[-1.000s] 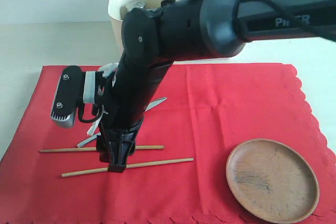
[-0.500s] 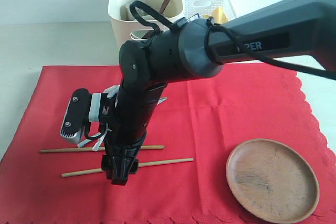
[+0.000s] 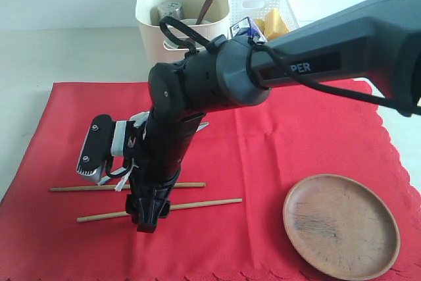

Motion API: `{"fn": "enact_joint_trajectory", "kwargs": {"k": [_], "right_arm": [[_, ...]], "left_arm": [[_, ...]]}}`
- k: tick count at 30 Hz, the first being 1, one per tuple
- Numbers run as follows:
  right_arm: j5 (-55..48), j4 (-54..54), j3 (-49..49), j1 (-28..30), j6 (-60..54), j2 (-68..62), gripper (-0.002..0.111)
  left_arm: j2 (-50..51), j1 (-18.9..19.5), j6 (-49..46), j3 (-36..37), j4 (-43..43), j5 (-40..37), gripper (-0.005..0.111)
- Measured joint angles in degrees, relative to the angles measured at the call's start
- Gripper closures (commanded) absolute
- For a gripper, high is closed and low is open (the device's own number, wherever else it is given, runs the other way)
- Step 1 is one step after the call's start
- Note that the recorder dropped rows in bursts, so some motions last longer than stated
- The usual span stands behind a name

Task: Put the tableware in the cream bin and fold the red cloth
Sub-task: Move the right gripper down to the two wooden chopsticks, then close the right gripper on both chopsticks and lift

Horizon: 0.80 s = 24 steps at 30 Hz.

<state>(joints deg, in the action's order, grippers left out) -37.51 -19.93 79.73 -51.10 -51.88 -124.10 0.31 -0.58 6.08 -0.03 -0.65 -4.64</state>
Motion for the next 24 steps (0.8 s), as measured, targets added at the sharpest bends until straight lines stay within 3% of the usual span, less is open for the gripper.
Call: {"fn": "enact_joint_trajectory", "kwargs": {"k": [5, 13, 24], "right_arm": [[-0.3, 0.0, 0.1, -0.1, 0.0, 0.0, 0.077], [-1.2, 0.8, 0.3, -0.1, -0.1, -0.1, 0.108], [-1.7, 1.2, 0.5, -0.1, -0.1, -0.1, 0.108]], "left_arm": [[0.0, 0.0, 0.0, 0.0, 0.0, 0.0, 0.104], [0.0, 0.0, 0.0, 0.0, 0.0, 0.0, 0.104], [0.0, 0.0, 0.0, 0.0, 0.0, 0.0, 0.104]]}}
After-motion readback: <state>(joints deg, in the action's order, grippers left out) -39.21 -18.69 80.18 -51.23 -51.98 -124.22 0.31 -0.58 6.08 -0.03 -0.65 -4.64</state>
